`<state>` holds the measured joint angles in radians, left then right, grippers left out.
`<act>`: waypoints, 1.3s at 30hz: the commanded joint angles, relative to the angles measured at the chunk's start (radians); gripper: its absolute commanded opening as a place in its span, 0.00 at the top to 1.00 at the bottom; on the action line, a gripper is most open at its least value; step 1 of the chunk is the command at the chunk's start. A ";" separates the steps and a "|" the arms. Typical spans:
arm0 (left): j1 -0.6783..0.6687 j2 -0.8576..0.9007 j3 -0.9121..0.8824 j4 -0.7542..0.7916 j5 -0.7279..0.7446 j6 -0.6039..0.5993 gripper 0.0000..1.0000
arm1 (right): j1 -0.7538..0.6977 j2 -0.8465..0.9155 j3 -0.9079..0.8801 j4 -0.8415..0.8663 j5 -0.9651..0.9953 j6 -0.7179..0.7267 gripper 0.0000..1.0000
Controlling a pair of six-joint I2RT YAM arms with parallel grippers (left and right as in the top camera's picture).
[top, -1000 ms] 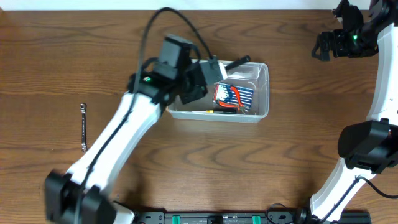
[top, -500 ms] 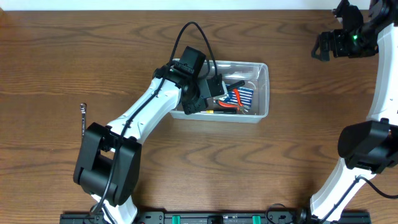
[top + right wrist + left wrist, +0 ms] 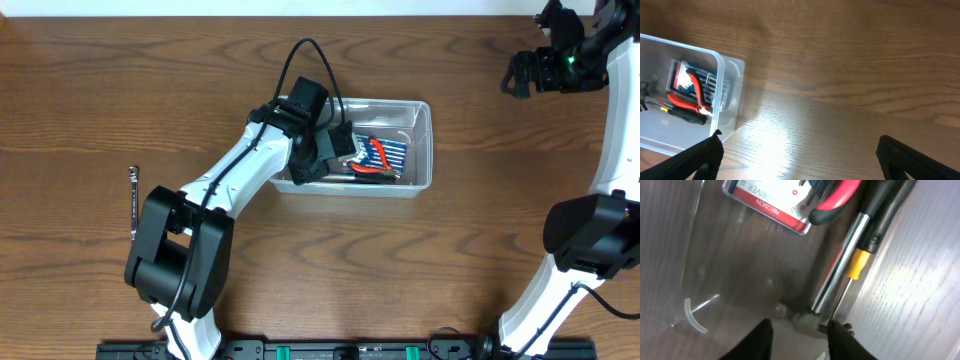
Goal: Pack container
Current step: 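Lift the hammer and lower it into the container, then release the hammer and move the left gripper over the silver wrench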
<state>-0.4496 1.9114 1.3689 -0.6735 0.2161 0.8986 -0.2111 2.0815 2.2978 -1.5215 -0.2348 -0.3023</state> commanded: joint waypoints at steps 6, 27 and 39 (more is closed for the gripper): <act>0.006 -0.155 0.030 -0.024 -0.127 -0.103 0.48 | -0.005 0.013 0.003 -0.003 -0.002 -0.009 0.01; 0.746 -0.540 -0.070 -0.253 -0.217 -0.447 0.07 | -0.005 0.013 0.003 -0.008 -0.001 -0.010 0.01; 0.944 -0.357 -0.254 -0.050 -0.161 -0.440 0.02 | -0.005 0.013 0.003 0.006 -0.001 -0.013 0.01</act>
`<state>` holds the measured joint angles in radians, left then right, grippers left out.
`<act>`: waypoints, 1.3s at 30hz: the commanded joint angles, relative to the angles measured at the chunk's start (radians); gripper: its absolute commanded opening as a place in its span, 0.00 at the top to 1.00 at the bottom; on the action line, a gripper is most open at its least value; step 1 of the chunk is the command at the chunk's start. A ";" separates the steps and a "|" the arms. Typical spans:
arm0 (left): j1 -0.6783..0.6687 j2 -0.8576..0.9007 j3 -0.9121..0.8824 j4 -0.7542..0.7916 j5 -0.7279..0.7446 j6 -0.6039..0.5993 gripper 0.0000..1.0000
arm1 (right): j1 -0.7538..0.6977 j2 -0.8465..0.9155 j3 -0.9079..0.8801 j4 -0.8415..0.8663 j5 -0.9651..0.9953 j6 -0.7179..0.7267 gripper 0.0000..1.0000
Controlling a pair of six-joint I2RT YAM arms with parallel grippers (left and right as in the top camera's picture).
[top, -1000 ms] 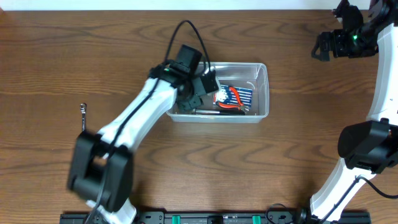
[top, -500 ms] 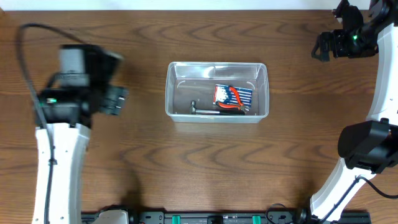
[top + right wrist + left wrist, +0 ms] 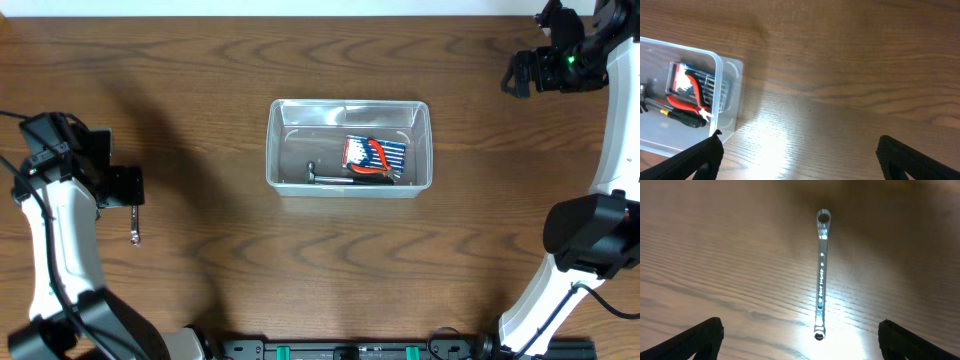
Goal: Pack container
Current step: 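Release the hammer and move the left gripper over the silver wrench, then lower the left gripper and grasp the silver wrench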
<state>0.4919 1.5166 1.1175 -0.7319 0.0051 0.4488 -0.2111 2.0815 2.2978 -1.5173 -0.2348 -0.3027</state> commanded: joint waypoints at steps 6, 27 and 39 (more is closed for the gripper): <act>0.000 0.175 -0.003 0.024 0.071 0.010 0.02 | -0.005 0.013 0.003 -0.002 -0.001 -0.012 0.01; 0.000 0.385 -0.003 0.031 0.045 -0.017 0.01 | -0.004 0.013 0.003 -0.024 0.022 -0.005 0.01; 0.000 0.429 -0.003 0.038 -0.011 -0.037 0.01 | -0.005 0.013 0.003 -0.023 0.029 -0.005 0.01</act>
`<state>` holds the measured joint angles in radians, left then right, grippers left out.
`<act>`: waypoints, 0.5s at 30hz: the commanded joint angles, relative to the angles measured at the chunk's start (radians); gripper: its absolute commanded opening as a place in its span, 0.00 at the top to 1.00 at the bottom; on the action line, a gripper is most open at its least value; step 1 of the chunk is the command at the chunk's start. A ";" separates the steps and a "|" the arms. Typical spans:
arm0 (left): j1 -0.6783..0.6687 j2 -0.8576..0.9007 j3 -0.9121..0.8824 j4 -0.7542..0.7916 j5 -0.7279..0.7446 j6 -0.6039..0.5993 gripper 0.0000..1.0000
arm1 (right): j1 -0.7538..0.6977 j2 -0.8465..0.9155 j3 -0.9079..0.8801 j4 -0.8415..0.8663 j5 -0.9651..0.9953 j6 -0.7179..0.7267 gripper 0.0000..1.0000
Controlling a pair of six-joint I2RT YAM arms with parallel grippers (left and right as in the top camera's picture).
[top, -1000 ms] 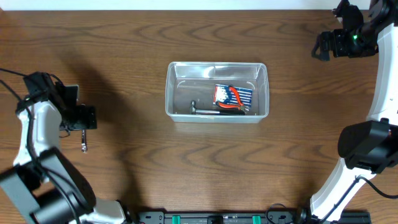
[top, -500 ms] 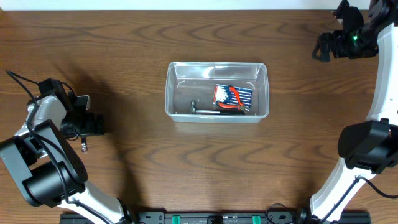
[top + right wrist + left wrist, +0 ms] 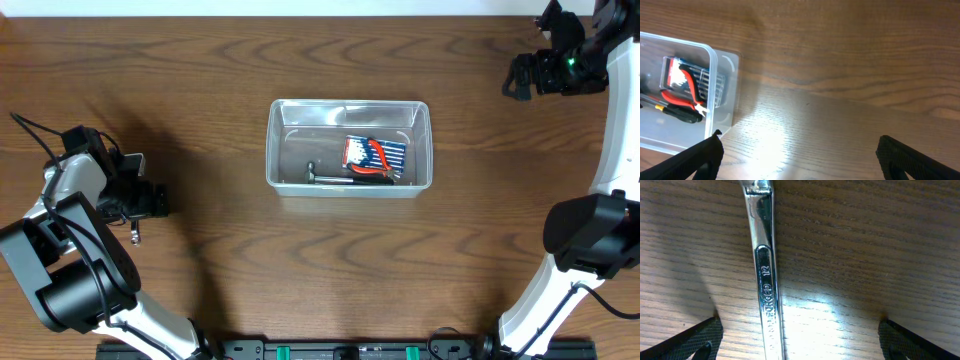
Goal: Pack container
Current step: 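Lower the left gripper and grasp the silver wrench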
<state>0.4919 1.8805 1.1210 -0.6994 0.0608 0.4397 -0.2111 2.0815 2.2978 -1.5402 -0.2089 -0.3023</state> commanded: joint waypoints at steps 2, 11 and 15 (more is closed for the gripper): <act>0.000 0.087 -0.006 0.006 -0.071 -0.047 0.01 | -0.005 0.013 0.003 0.000 0.003 -0.005 0.01; 0.000 0.132 -0.006 0.006 -0.072 -0.054 0.02 | -0.005 0.013 0.003 -0.002 0.026 -0.005 0.01; 0.000 0.132 -0.006 0.013 -0.072 -0.053 0.02 | -0.005 0.013 0.003 -0.005 0.026 -0.006 0.01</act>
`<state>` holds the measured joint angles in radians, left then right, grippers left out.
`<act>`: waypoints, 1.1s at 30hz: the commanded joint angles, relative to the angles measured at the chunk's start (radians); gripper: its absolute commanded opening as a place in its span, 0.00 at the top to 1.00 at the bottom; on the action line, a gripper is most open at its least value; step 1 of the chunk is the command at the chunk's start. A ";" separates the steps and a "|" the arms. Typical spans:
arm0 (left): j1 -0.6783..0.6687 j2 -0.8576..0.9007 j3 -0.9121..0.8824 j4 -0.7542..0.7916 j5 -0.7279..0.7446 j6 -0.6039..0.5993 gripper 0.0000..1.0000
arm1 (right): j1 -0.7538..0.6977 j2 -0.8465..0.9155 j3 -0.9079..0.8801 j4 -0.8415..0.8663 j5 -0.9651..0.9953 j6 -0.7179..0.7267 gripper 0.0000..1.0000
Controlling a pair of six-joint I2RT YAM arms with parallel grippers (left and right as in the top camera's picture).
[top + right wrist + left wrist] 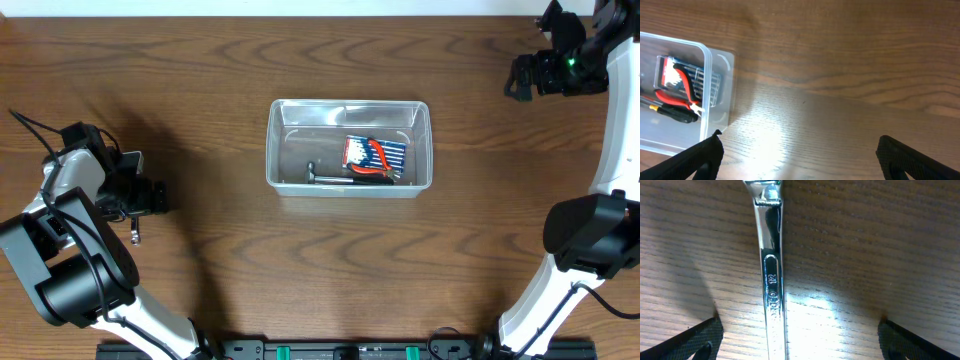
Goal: Pack container
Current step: 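Lower the left gripper and grasp the silver wrench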
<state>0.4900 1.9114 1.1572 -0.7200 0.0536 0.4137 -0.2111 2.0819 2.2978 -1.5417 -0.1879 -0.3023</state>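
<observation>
A silver wrench (772, 275), marked 12, lies on the wooden table at the far left; only its lower end (134, 234) shows from overhead. My left gripper (797, 345) is low over it and open, its fingers (697, 340) wide apart on either side of the shaft. From overhead the left gripper (136, 196) covers most of the wrench. The clear plastic container (272, 150) stands mid-table and holds red-handled pliers (372, 158) on a blue package and a black-handled tool (335, 178). My right gripper (520, 78) hovers open and empty at the far right.
In the right wrist view the container (705, 105) sits at the left edge, with bare wood under the right gripper (797, 160). Bare wood lies between the wrench and the container. The table's back edge runs close behind the right gripper.
The left gripper remains open astride the wrench, shifted only slightly along it. The right gripper has drifted a little to the right, away from the container.
At first my left gripper was down inside the container beside the metal tool. Then it was at the far left, open and high above the wrench. After that it stood low with its fingers either side of the shaft, as now. The right arm barely moved.
</observation>
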 commanded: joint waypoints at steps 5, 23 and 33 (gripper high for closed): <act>0.003 0.101 -0.043 0.026 -0.067 -0.027 0.02 | -0.005 0.013 0.003 -0.011 0.005 -0.006 0.01; 0.003 0.101 -0.043 -0.030 -0.131 -0.039 0.21 | -0.006 0.013 0.003 -0.004 0.005 0.002 0.01; 0.003 0.101 -0.043 -0.051 -0.134 -0.039 0.48 | -0.006 0.013 0.003 -0.005 0.005 0.041 0.01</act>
<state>0.4870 1.9198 1.1675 -0.7696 0.0299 0.3748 -0.2111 2.0823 2.2978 -1.5471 -0.1856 -0.2859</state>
